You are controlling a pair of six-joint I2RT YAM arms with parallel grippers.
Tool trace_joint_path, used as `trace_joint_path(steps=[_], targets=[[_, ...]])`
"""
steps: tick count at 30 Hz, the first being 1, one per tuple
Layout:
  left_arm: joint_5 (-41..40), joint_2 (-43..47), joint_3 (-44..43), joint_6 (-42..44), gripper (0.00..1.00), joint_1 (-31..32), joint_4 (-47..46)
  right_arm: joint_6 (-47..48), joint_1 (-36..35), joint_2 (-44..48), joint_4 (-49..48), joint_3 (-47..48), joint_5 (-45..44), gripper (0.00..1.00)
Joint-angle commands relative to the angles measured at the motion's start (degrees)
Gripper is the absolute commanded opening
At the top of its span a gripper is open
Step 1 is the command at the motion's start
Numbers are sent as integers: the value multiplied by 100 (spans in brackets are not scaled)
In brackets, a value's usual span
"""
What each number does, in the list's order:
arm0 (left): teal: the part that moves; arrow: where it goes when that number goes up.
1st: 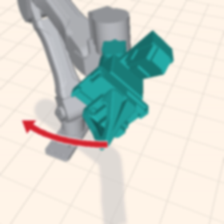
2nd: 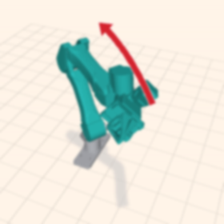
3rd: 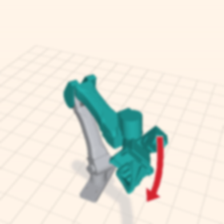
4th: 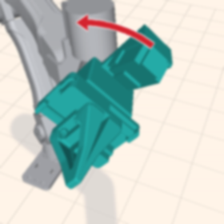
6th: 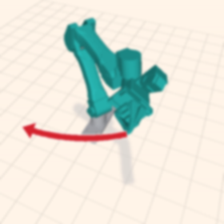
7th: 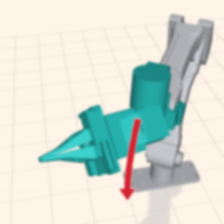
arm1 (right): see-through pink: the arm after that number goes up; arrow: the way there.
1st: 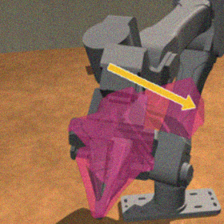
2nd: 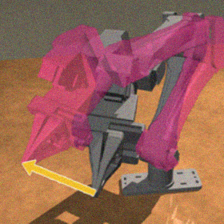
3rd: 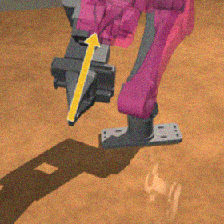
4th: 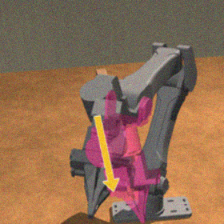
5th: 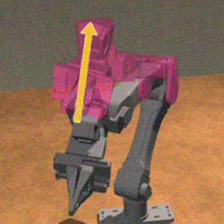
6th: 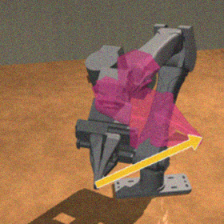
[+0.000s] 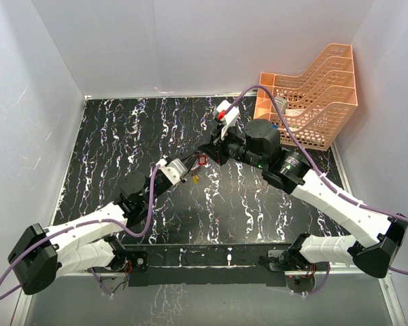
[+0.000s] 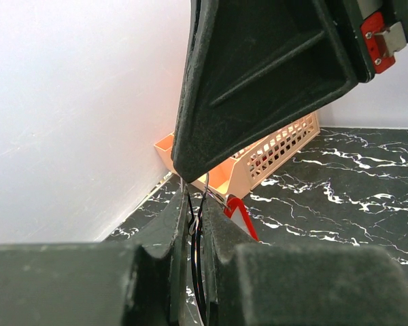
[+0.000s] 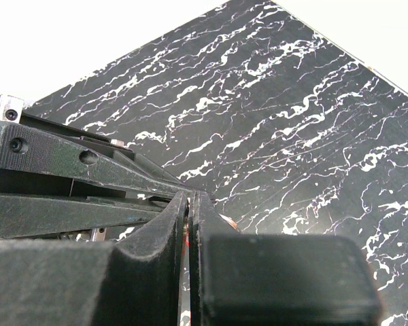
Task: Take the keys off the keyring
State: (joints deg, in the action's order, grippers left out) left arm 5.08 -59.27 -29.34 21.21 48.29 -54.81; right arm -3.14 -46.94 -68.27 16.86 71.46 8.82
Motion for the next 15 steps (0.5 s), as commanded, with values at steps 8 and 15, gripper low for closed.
trace_joint_path(steps=[8,15], targets=[[-313,238,-263,-78,0,-31,-580,66,71,130,40,25,-319,0],[-503,296,-567,-52,0,-30,-28,79,71,174,18,-73,-105,24]])
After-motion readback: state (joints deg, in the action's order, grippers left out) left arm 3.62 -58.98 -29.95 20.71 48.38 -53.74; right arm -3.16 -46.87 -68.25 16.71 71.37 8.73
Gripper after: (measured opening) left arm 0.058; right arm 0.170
